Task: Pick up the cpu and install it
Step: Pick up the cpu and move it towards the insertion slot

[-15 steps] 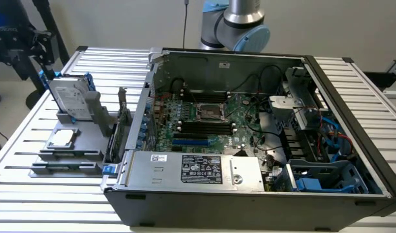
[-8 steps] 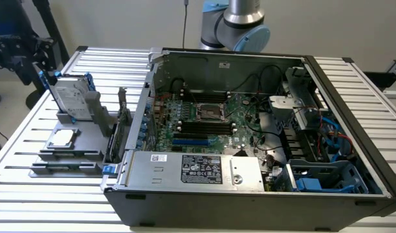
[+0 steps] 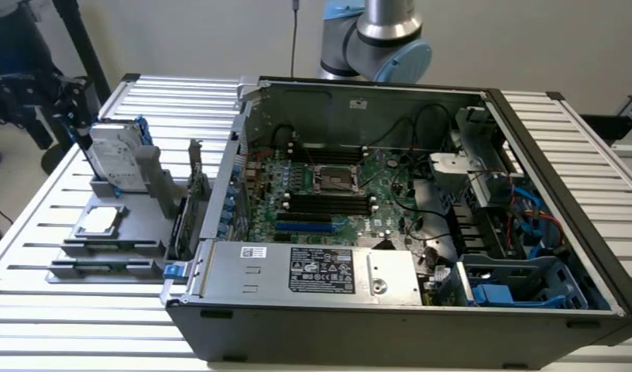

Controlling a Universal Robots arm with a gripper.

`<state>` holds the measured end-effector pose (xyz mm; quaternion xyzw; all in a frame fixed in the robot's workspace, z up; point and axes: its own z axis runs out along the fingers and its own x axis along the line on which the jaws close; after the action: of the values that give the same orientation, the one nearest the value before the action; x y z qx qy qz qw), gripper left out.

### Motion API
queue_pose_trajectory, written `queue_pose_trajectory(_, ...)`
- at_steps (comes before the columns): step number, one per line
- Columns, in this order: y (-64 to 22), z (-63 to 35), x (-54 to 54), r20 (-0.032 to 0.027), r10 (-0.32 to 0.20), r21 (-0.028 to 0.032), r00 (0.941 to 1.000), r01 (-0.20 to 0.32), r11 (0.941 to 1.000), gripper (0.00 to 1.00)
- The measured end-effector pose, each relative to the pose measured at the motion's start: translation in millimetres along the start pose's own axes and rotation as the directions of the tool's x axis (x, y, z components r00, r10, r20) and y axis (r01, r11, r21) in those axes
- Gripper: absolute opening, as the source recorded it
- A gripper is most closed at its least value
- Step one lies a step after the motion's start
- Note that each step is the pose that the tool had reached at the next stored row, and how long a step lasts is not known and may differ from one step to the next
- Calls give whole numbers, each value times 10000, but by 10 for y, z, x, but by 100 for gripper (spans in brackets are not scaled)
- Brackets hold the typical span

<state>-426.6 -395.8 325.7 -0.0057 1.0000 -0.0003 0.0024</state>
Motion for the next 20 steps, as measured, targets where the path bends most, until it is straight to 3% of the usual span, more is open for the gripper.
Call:
queue_pose_trajectory(11, -165, 201, 3, 11, 150, 0, 9999, -150, 9999, 60)
queue_pose_trajectory(20, -213, 364, -42, 11, 179, 1, 9998, -179, 9998, 60)
